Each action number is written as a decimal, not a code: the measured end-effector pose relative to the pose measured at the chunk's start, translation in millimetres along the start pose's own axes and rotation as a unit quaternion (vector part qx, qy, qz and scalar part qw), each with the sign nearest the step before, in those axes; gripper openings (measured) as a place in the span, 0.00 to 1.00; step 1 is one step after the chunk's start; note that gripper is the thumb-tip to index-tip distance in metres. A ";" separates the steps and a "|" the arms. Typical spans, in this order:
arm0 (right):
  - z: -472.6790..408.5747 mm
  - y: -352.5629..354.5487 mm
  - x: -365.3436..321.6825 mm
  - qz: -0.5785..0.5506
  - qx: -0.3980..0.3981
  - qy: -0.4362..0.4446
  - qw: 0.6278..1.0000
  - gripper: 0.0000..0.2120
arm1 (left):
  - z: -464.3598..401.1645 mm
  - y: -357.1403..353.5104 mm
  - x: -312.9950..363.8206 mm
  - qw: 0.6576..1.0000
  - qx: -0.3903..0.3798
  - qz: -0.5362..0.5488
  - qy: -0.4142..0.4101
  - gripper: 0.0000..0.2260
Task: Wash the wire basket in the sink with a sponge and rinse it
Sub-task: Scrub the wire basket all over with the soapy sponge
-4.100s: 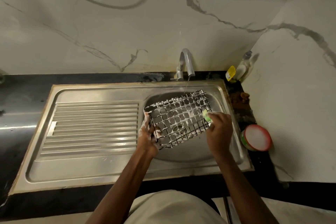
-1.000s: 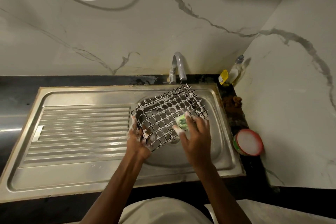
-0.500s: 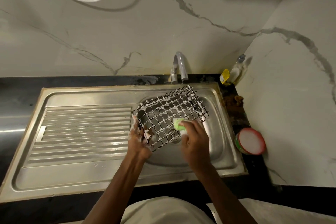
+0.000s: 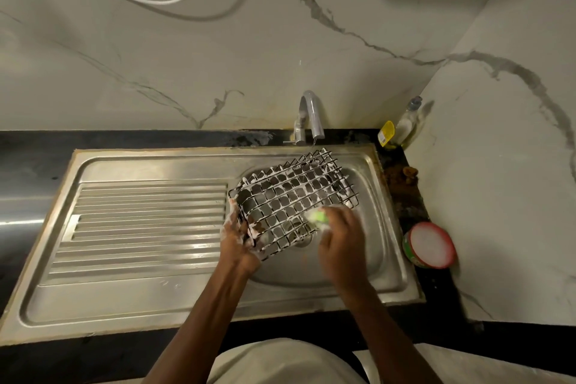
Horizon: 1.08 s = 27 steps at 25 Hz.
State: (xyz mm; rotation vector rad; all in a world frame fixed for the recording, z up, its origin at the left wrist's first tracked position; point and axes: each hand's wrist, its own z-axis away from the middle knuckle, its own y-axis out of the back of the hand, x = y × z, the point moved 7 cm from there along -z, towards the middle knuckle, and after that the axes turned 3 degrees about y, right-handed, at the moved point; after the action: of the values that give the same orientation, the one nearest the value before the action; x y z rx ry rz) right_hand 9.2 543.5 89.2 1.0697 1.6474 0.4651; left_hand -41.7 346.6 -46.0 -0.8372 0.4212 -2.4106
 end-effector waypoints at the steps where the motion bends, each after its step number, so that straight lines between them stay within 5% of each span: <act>1: -10.4 7.0 22.4 0.018 0.007 -0.053 0.998 0.17 | -2.0 2.3 -1.6 1.000 -0.006 -0.004 -0.002 0.29; 4: -31.4 31.6 73.9 0.066 0.024 -0.181 0.981 0.14 | -3.0 5.6 -4.5 1.000 -0.016 0.003 -0.007 0.20; 9: -45.3 30.1 102.2 -0.123 -0.023 -0.265 0.956 0.15 | 15.7 -12.0 8.4 0.997 -0.045 -0.034 -0.043 0.18; 13: -47.7 18.5 113.6 -0.345 -0.084 -0.347 0.868 0.16 | 13.3 -8.3 7.7 0.997 -0.054 -0.045 -0.006 0.25; 19: -38.1 8.0 104.0 -0.571 -0.021 -0.410 0.711 0.13 | 26.8 -5.3 22.8 0.989 -0.030 -0.116 -0.085 0.26; 22: -33.3 4.3 99.7 -0.585 -0.004 -0.399 0.706 0.14 | 21.1 10.4 21.0 0.979 -0.040 -0.166 -0.111 0.25; 25: -30.8 9.1 98.4 -0.570 -0.001 -0.383 0.727 0.14 | 25.3 3.4 19.9 0.932 -0.121 -0.313 -0.136 0.35; 27: -29.4 13.1 94.7 -0.554 -0.008 -0.373 0.744 0.14 | 30.3 -6.1 17.2 0.909 -0.141 -0.365 -0.144 0.27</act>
State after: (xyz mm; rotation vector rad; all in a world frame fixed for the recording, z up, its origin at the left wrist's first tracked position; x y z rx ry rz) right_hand -15.1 634.8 56.4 0.0428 1.2230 -0.6765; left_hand -35.8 338.0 -12.1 -1.7051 0.3898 -2.8462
